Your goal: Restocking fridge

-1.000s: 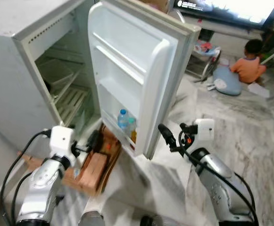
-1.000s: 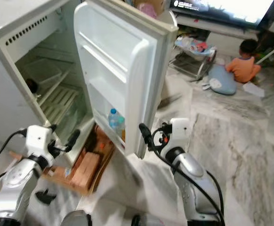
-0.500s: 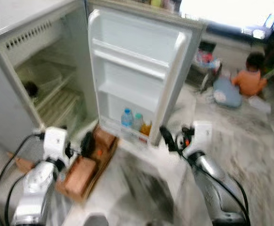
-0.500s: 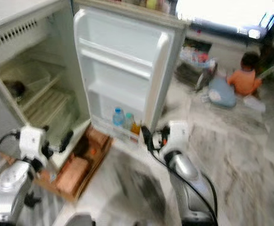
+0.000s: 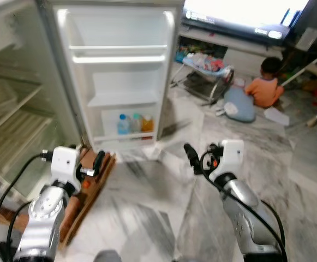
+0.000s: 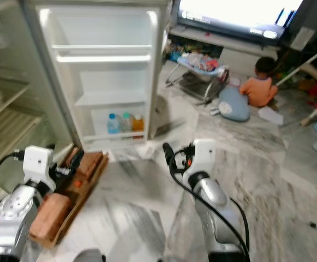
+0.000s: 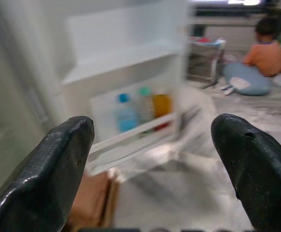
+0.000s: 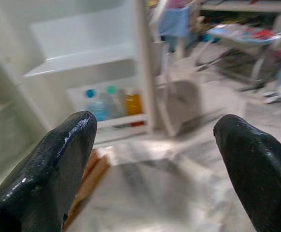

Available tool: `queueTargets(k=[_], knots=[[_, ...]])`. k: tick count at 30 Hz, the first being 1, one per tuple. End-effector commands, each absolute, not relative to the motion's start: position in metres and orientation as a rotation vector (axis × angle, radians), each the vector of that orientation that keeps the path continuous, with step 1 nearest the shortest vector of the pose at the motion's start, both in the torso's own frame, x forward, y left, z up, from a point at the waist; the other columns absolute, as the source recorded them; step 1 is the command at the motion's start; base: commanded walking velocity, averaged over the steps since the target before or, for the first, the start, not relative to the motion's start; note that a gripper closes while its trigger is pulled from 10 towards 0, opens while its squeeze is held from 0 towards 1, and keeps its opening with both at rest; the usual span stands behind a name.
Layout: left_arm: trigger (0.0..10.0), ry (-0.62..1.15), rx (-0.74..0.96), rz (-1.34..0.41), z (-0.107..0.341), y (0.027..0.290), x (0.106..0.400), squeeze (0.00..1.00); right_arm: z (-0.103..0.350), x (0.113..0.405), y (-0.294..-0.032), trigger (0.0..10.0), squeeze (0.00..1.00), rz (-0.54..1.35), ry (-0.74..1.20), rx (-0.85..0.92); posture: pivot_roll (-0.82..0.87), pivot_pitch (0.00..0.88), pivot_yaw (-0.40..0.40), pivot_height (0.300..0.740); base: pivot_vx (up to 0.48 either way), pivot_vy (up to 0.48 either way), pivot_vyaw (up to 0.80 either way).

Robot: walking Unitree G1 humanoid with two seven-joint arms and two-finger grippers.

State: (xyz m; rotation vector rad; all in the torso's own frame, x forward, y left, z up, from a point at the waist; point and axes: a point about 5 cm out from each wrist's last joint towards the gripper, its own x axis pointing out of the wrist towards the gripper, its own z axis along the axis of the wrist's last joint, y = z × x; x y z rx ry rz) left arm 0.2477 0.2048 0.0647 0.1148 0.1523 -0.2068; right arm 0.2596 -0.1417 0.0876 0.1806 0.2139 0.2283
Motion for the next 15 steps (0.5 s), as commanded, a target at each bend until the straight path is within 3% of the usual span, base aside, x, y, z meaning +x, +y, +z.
queueTargets(k=[1,15], knots=[[10.0,0.14,0.115,-0.233,0.066,0.196,0.252,0.0,0.085,0.259,-0.155,10.0,0.0,0.186,0.221,0.159,0.12,0.015,-0.062,0.74,0.352,-0.322,-0.8],[10.0,0.112,0.173,-0.189,0.078,0.21,0.26,0.0,0.09,0.269,-0.157,10.0,0.0,0.161,0.193,0.133,0.11,0.084,-0.072,0.74,0.354,-0.32,-0.8]])
